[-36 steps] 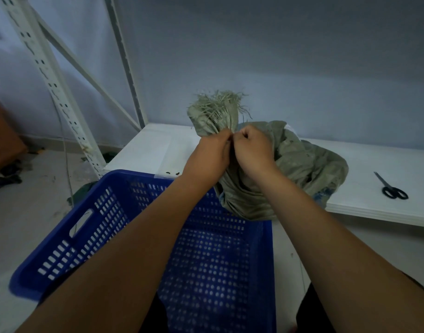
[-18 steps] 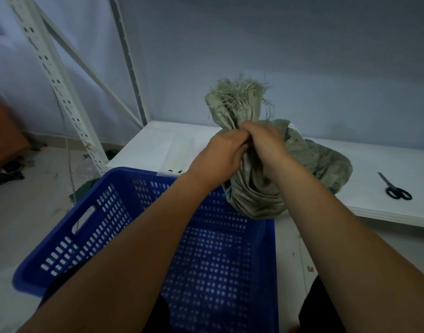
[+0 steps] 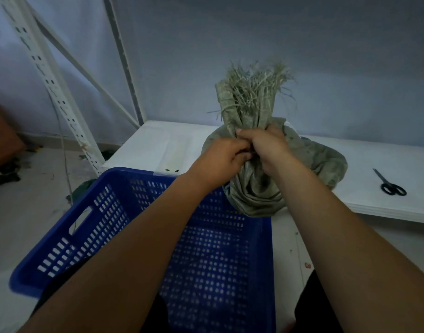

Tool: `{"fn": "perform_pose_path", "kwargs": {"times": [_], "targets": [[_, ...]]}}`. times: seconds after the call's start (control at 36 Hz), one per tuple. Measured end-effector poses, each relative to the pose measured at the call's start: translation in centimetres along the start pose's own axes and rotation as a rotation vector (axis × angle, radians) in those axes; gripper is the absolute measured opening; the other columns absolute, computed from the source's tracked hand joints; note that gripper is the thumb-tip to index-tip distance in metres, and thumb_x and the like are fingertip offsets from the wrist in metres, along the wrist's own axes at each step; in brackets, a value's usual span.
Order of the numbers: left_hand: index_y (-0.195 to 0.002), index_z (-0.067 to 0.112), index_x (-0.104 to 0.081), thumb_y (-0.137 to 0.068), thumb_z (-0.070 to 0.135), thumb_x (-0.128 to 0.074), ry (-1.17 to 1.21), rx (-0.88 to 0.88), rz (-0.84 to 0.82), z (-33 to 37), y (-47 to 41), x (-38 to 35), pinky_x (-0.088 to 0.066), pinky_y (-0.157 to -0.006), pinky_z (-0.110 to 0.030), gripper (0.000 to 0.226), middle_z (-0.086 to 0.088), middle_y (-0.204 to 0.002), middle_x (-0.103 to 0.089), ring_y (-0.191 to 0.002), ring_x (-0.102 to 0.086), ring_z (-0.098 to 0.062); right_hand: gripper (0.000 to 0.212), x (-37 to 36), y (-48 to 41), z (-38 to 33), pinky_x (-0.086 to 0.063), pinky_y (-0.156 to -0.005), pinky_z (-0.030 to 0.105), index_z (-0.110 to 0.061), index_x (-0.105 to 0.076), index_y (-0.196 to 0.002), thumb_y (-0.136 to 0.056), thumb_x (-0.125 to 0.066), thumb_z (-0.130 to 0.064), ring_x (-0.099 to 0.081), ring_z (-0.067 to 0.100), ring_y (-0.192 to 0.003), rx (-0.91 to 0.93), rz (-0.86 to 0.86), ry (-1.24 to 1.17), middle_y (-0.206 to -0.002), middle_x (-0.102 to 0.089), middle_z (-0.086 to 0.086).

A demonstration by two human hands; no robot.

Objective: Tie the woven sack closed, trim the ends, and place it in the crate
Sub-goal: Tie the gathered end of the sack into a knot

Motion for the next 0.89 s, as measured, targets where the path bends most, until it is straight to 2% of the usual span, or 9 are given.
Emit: {"fn": "perform_pose_path", "kwargs": {"times": [0.14, 0.36, 0.47, 0.53, 0.61, 0.64, 0.72, 0.81, 0.89], "targets": [[-0.099, 0.0, -0.075, -0.094, 0.01, -0.063, 0.016, 0.091, -0.108, -1.1, 0.1, -0.7, -0.051, -0.072, -0.027, 0.016, -0.011, -0.084, -0.074, -0.075, -0.066, -0.016, 0.027, 0.0, 0.4, -0.5, -0.06, -0.073, 0.033, -0.023, -0.055, -0.081, -0.086, -0.075, -0.005, -0.067, 0.013, -0.079, 0.046, 0.017, -0.045, -0.085, -0.067, -0.005], [-0.094, 0.009, -0.077, -0.093, 0.016, -0.066, 0.03, 0.225, -0.279, -3.2, 0.1, -1.3, -0.059, -0.072, -0.033, 0.013, -0.008, -0.076, -0.074, -0.072, -0.07, -0.019, 0.029, -0.2, 0.0, -0.4, -0.051, -0.07, 0.022, -0.024, -0.052, -0.081, -0.088, -0.074, -0.007, -0.059, 0.002, -0.075, 0.085, 0.018, -0.029, -0.084, -0.06, -0.012], [-0.098, 0.008, -0.076, -0.093, 0.018, -0.065, 0.001, 0.168, -0.221, -3.0, 0.2, -0.5, -0.055, -0.072, -0.024, 0.015, -0.006, -0.085, -0.074, -0.075, -0.067, -0.015, 0.018, -0.2, -0.3, -0.4, -0.058, -0.091, 0.036, -0.018, -0.064, -0.098, -0.087, -0.077, -0.016, -0.071, 0.018, -0.094, 0.066, 0.014, -0.028, -0.103, -0.072, 0.0], [-0.098, 0.008, -0.075, -0.094, 0.018, -0.065, -0.026, 0.12, -0.15, -2.5, 0.1, 0.2, -0.046, -0.066, -0.014, 0.015, -0.004, -0.087, -0.073, -0.075, -0.061, -0.011, 0.032, -0.6, -0.4, -0.7, -0.058, -0.095, 0.043, -0.018, -0.067, -0.107, -0.082, -0.081, -0.032, -0.071, 0.02, -0.101, 0.055, -0.019, -0.004, -0.11, -0.074, 0.001], [-0.092, 0.005, -0.073, -0.094, 0.017, -0.063, -0.039, 0.086, -0.039, -2.2, -0.1, 1.1, -0.04, -0.061, -0.013, 0.016, -0.005, -0.081, -0.07, -0.072, -0.059, -0.011, 0.088, -0.8, -0.4, -0.7, -0.056, -0.096, 0.046, -0.017, -0.064, -0.128, -0.059, -0.083, -0.067, -0.069, 0.022, -0.106, 0.029, -0.034, 0.091, -0.12, -0.071, 0.002], [-0.09, 0.004, -0.072, -0.095, 0.018, -0.063, -0.041, 0.085, -0.01, -2.3, -0.2, 1.4, -0.039, -0.059, -0.012, 0.017, -0.006, -0.079, -0.069, -0.07, -0.058, -0.011, 0.091, -0.8, -0.2, -0.8, -0.055, -0.096, 0.045, -0.015, -0.06, -0.131, -0.061, -0.079, -0.071, -0.067, 0.022, -0.107, 0.03, -0.032, 0.127, -0.122, -0.068, 0.002], [-0.087, 0.002, -0.071, -0.095, 0.016, -0.062, -0.042, 0.109, 0.055, -2.9, -0.3, 2.0, -0.034, -0.055, -0.007, 0.018, -0.004, -0.074, -0.066, -0.06, -0.051, -0.001, 0.061, -0.7, 0.1, -1.1, -0.051, -0.09, 0.036, -0.014, -0.058, -0.122, -0.085, -0.067, -0.06, -0.061, 0.019, -0.103, 0.078, -0.013, 0.231, -0.109, -0.062, 0.0], [-0.084, 0.002, -0.069, -0.095, 0.012, -0.061, -0.046, 0.145, 0.08, -3.4, -0.2, 2.1, -0.031, -0.053, -0.005, 0.017, 0.009, -0.064, -0.056, -0.057, -0.049, 0.007, 0.034, -0.8, -0.3, -1.1, -0.051, -0.081, 0.036, -0.017, -0.063, -0.092, -0.089, -0.066, -0.05, -0.064, 0.02, -0.089, 0.146, -0.007, 0.328, -0.085, -0.062, -0.003], [-0.085, 0.0, -0.068, -0.095, 0.013, -0.061, -0.075, 0.165, 0.098, -3.9, -0.1, 1.9, -0.032, -0.053, -0.009, 0.018, -0.004, -0.072, -0.065, -0.065, -0.054, -0.007, 0.028, -0.8, -0.4, -1.6, -0.042, -0.062, 0.031, -0.018, -0.059, -0.074, -0.087, -0.067, -0.042, -0.057, 0.018, -0.066, 0.207, 0.011, 0.456, -0.066, -0.056, -0.001]]}}
Point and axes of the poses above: each hand's wrist, its own y-axis away from the middle knuckle, its own x-axis out of the back of the hand, z = x × y, the point moved 9 cm from there along -y, towards the middle knuckle
